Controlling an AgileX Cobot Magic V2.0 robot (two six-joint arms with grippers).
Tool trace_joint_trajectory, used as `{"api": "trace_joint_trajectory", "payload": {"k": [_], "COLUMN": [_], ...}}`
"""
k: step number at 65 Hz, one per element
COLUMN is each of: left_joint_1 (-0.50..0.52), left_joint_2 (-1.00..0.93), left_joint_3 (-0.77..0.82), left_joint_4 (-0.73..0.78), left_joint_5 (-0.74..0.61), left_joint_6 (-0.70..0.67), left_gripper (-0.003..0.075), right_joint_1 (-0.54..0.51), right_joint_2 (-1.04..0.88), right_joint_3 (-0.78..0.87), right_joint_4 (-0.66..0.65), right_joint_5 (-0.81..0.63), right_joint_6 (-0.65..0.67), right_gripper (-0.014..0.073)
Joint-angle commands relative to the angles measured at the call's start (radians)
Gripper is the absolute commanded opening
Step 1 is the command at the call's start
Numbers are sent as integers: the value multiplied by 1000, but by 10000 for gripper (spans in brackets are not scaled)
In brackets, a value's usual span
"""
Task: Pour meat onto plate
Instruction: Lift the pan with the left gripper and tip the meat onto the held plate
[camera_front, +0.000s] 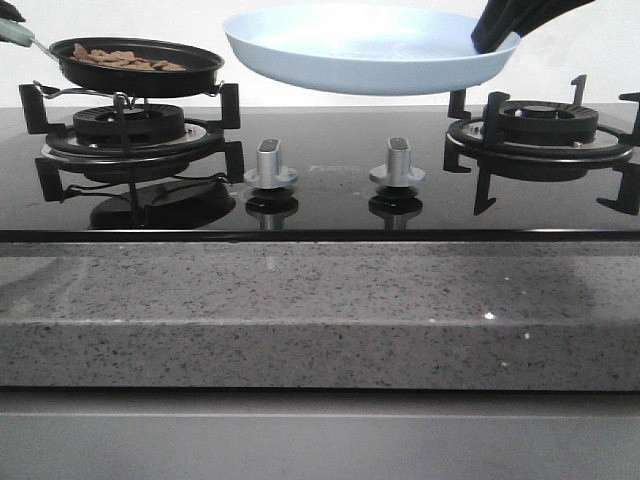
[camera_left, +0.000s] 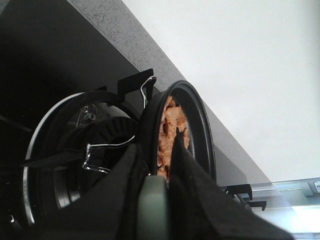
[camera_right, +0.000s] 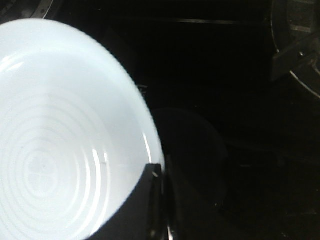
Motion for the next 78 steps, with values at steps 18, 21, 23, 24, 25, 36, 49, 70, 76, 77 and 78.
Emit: {"api": "trace_joint_trajectory", "payload": {"k": [18,21,23,24,25,36,49,70,76,77,78], "left_joint_1": [-5,-5,-5,-5,-5,-5,-13,-123,-169,-177,-185], "left_joint_2": [-152,-172,-188,-194,-200,-264,-331,-454,-482,-487,-492], "left_joint_3": [-26,-26,-26,-26,-26,-26,-26,-26,-26,-26,-26], "left_joint_4": [-58,-69,-73,-75,-77,-117,-140,-143,-122,-117,-103], "left_joint_5": [45,45,45,45,45,79,118,109,80,74,61], "left_joint_6": [29,29,31,31,34,52,54,118,140,142,142], "left_gripper": [-20,-20,-20,-20,-20,-20,-20,-20,-20,-20,-20], "right_joint_1": [-1,-1,-1,-1,-1,-1,-1,-1,-1,-1,-1], "right_joint_2": [-44,-44,-44,-44,-44,-44,-44,-44,-44,-44,-44], "right_joint_3": [-30,-30,-30,-30,-30,-30,-30,-30,-30,-30,-30], "right_joint_4": [34,34,34,34,34,34,34,34,34,34,34], "right_joint_5": [-36,-36,-36,-36,-36,-36,-36,-36,-36,-36,-36], "right_joint_6": [-8,-8,-8,-8,-8,-8,-8,-8,-8,-8,-8], "right_gripper": [-71,-71,-71,-71,-71,-71,-71,-71,-71,-71,-71]}}
